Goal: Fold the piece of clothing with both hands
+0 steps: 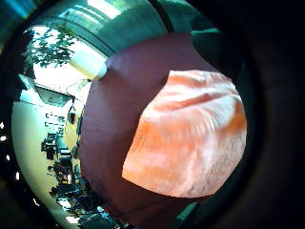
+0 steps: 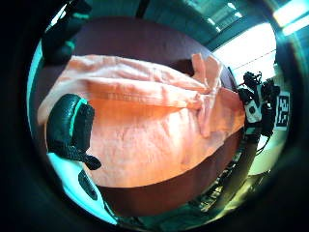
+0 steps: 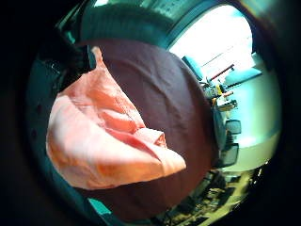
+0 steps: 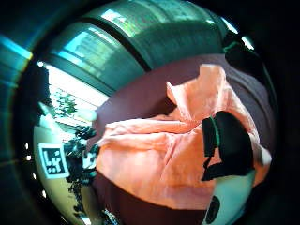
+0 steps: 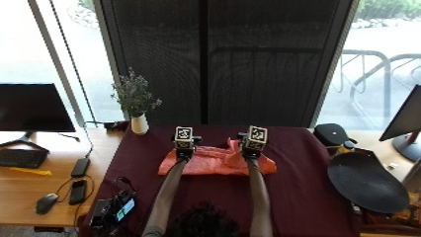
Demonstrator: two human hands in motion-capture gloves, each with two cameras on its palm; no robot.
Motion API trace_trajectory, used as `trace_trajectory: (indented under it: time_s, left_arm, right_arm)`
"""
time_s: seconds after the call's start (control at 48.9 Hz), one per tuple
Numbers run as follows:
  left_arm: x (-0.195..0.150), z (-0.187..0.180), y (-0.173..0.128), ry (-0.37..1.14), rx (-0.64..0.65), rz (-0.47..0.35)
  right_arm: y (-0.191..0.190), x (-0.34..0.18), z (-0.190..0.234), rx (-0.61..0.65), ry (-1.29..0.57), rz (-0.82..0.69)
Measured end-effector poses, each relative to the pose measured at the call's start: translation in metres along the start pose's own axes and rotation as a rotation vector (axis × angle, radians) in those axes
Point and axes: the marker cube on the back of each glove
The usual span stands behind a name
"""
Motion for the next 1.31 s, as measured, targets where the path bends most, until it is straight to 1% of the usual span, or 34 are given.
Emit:
trace_trajectory:
  time_s: [0.082,0.123,0.143,0.184,0.225,0.266,0.307,0.348,0.389,0.43,0.45,0.512,0.553,0.614,0.676,0.757,0.819,0.86,0.921,0.962,1.023,1.085,1.126,1.187,1.228,1.269,1.31]
  left_arm:
    - [-0.003,-0.001,-0.026,-0.039,0.184,0.006]
    - [-0.001,-0.005,-0.029,0.011,0.251,0.020]
    - [0.003,-0.006,-0.028,0.051,0.262,0.032]
    - [0.009,-0.003,-0.022,0.111,0.253,0.053]
    - [0.010,0.003,-0.019,0.112,0.244,0.059]
    - [0.008,0.011,-0.018,0.082,0.241,0.057]
    - [0.007,0.020,-0.016,0.051,0.230,0.051]
    - [0.005,0.027,-0.011,0.026,0.189,0.036]
    - [0.006,0.037,0.003,0.019,0.073,0.026]
    - [0.012,0.051,0.016,0.045,-0.042,0.042]
    - [0.016,0.058,0.020,0.066,-0.080,0.053]
    - [0.026,0.072,0.033,0.118,-0.181,0.072]
    - [0.029,0.076,0.040,0.134,-0.236,0.077]
    - [0.032,0.083,0.046,0.127,-0.279,0.085]
    - [0.033,0.089,0.046,0.113,-0.279,0.096]
    - [0.034,0.096,0.043,0.118,-0.278,0.105]
    - [0.030,0.099,0.046,0.120,-0.339,0.097]
    - [0.024,0.101,0.049,0.087,-0.394,0.083]
    - [0.021,0.101,0.054,0.074,-0.463,0.075]
    - [0.025,0.097,0.056,0.105,-0.485,0.084]
    - [0.025,0.090,0.053,0.126,-0.477,0.094]
    - [0.018,0.074,0.041,0.150,-0.410,0.094]
    - [0.009,0.055,0.034,0.186,-0.373,0.092]
    - [-0.006,0.020,0.031,0.236,-0.369,0.074]
    - [-0.019,-0.002,0.029,0.252,-0.358,0.054]
    - [-0.030,-0.021,0.026,0.271,-0.315,0.037]
    - [-0.039,-0.038,0.023,0.299,-0.251,0.025]
  right_arm:
    - [-0.001,0.032,-0.015,0.129,-0.093,0.073]
    - [0.011,0.052,-0.025,0.131,-0.113,0.136]
    - [0.021,0.064,-0.024,0.093,-0.113,0.177]
    - [0.042,0.089,-0.015,-0.022,-0.109,0.262]
    - [0.062,0.106,-0.009,-0.131,-0.158,0.338]
    - [0.087,0.111,-0.022,-0.242,-0.298,0.394]
    - [0.108,0.110,-0.038,-0.311,-0.472,0.423]
    - [0.118,0.114,-0.039,-0.328,-0.583,0.457]
    - [0.124,0.125,-0.029,-0.344,-0.628,0.537]
    - [0.133,0.136,-0.018,-0.367,-0.658,0.640]
    - [0.137,0.141,-0.013,-0.373,-0.674,0.692]
    - [0.147,0.152,-0.002,-0.365,-0.712,0.816]
    - [0.149,0.155,0.004,-0.367,-0.732,0.864]
    - [0.151,0.154,0.013,-0.395,-0.783,0.918]
    - [0.148,0.150,0.019,-0.381,-0.818,0.909]
    - [0.142,0.147,0.026,-0.338,-0.801,0.909]
    - [0.138,0.148,0.028,-0.286,-0.794,0.942]
    - [0.135,0.147,0.028,-0.246,-0.810,0.964]
    - [0.133,0.142,0.028,-0.216,-0.833,1.003]
    - [0.128,0.136,0.026,-0.188,-0.876,0.996]
    - [0.117,0.124,0.018,-0.137,-0.948,0.963]
    - [0.103,0.106,0.006,-0.106,-0.991,0.938]
    - [0.092,0.087,-0.006,-0.101,-1.017,0.895]
    - [0.074,0.056,-0.024,-0.076,-0.965,0.821]
    - [0.060,0.036,-0.031,-0.028,-0.920,0.737]
    - [0.046,0.014,-0.037,0.018,-0.888,0.634]
    - [0.040,-0.011,-0.043,-0.006,-0.879,0.551]
